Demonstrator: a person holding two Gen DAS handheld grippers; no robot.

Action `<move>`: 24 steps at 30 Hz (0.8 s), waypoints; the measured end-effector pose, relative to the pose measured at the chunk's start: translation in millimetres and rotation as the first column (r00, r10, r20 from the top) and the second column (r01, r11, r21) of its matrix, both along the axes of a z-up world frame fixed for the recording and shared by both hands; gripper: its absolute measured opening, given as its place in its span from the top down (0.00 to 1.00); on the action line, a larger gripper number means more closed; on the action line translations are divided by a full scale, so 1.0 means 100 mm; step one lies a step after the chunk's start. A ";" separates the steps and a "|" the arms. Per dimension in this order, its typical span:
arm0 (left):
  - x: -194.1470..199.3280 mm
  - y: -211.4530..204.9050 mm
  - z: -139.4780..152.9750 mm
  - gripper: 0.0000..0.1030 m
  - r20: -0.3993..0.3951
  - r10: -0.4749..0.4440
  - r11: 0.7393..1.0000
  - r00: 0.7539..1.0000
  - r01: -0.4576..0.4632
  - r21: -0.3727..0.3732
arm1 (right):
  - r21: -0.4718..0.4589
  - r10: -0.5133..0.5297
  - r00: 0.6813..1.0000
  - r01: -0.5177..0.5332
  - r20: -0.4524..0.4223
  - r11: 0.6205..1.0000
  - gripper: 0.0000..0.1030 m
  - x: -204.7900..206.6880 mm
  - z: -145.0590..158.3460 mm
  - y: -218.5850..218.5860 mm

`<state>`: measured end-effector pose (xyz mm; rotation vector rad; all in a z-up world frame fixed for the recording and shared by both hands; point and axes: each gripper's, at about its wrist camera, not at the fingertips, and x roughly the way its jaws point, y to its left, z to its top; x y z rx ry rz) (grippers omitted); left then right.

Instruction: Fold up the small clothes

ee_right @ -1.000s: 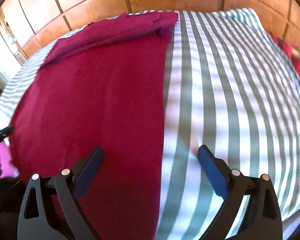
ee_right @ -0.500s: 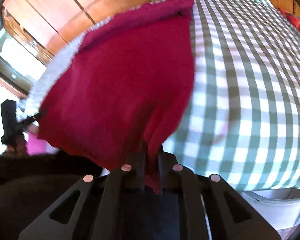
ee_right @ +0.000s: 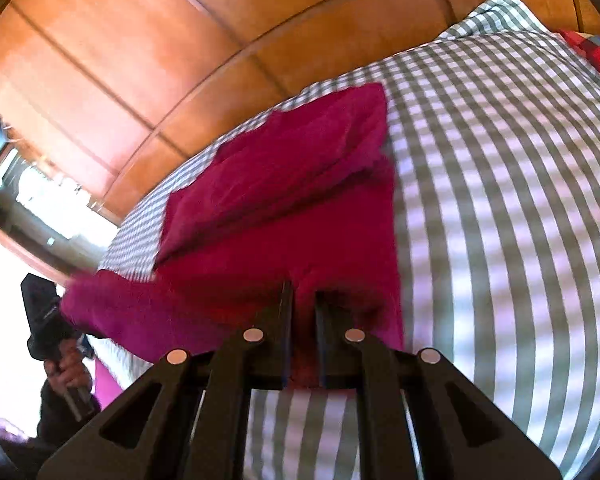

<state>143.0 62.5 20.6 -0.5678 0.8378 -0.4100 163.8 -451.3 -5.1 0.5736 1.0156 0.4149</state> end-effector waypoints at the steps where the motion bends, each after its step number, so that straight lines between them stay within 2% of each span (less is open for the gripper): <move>1: 0.13 0.00 0.00 0.78 -0.009 0.005 1.000 1.000 -0.005 0.019 | 0.006 -0.006 1.000 0.006 0.000 1.000 0.86 0.12 -0.01 0.00; 2: 0.26 0.01 -0.01 0.68 -0.029 0.030 0.999 0.999 -0.029 0.035 | 0.013 -0.014 1.000 0.014 -0.001 1.000 0.79 0.22 -0.03 -0.02; 3: 0.35 0.07 -0.02 0.61 -0.042 0.059 0.998 0.997 -0.058 0.027 | 0.016 -0.026 1.000 0.026 -0.001 1.000 0.61 0.29 -0.03 -0.04; 4: 0.36 0.13 -0.02 0.44 -0.041 0.085 0.996 0.995 -0.085 0.017 | 0.023 -0.040 0.999 0.040 0.003 0.999 0.52 0.32 -0.02 -0.10; 5: 0.35 0.24 -0.03 0.33 -0.030 0.124 0.992 0.992 -0.123 0.012 | 0.031 -0.051 0.999 0.051 0.007 0.998 0.38 0.32 0.00 -0.15; 6: 0.33 0.34 -0.03 0.31 -0.019 0.159 0.987 0.987 -0.158 0.015 | 0.034 -0.062 0.998 0.062 0.014 0.998 0.28 0.27 0.00 -0.22; 7: 0.30 0.46 -0.06 0.30 -0.021 0.179 0.984 0.984 -0.179 0.019 | 0.033 -0.065 0.998 0.065 0.016 0.997 0.28 0.23 0.00 -0.28; 10: 0.14 0.68 -0.23 0.31 -0.043 0.185 0.982 0.982 -0.183 0.034 | 0.013 -0.052 0.999 0.052 -0.013 0.999 0.27 -0.03 -0.11 -0.39; 13: -0.06 0.54 -0.37 0.31 -0.023 0.086 0.988 0.996 -0.082 0.134 | -0.039 -0.016 0.998 0.014 -0.058 0.999 0.26 -0.29 -0.28 -0.32; 15: -0.11 0.37 -0.43 0.30 -0.011 0.020 0.987 1.000 -0.018 0.158 | -0.062 -0.006 0.996 0.001 -0.085 0.998 0.29 -0.35 -0.41 -0.23; 16: -0.09 0.24 -0.44 0.30 -0.012 -0.018 0.984 1.000 0.020 0.177 | -0.094 -0.022 0.997 0.015 -0.068 0.995 0.32 -0.35 -0.43 -0.18; 17: -0.05 0.13 -0.44 0.30 -0.002 -0.049 0.976 0.999 0.049 0.211 | -0.102 -0.031 0.998 0.025 -0.052 0.994 0.39 -0.31 -0.43 -0.14; 18: -0.02 0.07 -0.45 0.30 0.011 -0.065 0.968 0.998 0.061 0.243 | -0.086 -0.034 0.999 0.030 -0.043 0.996 0.53 -0.26 -0.43 -0.11; 19: 0.04 -0.02 -0.47 0.33 0.028 -0.072 0.956 0.997 0.061 0.287 | -0.078 -0.033 0.999 0.030 -0.041 0.997 0.60 -0.20 -0.44 -0.08; 20: 0.10 -0.05 -0.50 0.48 0.022 -0.078 0.955 0.997 0.069 0.288 | -0.087 -0.032 0.999 0.028 -0.042 0.996 0.69 -0.16 -0.44 -0.04; 21: 0.16 -0.06 -0.53 0.59 -0.001 -0.091 0.956 0.996 0.088 0.279 | -0.101 -0.030 0.999 0.025 -0.041 0.995 0.77 -0.13 -0.44 0.00; 22: 0.18 -0.07 -0.54 0.75 -0.017 -0.105 0.957 0.994 0.106 0.271 | -0.105 -0.021 0.999 0.017 -0.040 0.994 0.79 -0.11 -0.43 0.04; 23: 0.19 -0.06 -0.54 0.87 -0.023 -0.111 0.959 0.994 0.113 0.261 | -0.107 -0.021 0.999 0.016 -0.039 0.994 0.80 -0.10 -0.41 0.06; 24: 0.17 -0.02 -0.53 0.89 -0.024 -0.116 0.963 0.993 0.118 0.242 | -0.103 -0.020 0.999 0.016 -0.039 0.995 0.81 -0.13 -0.39 0.05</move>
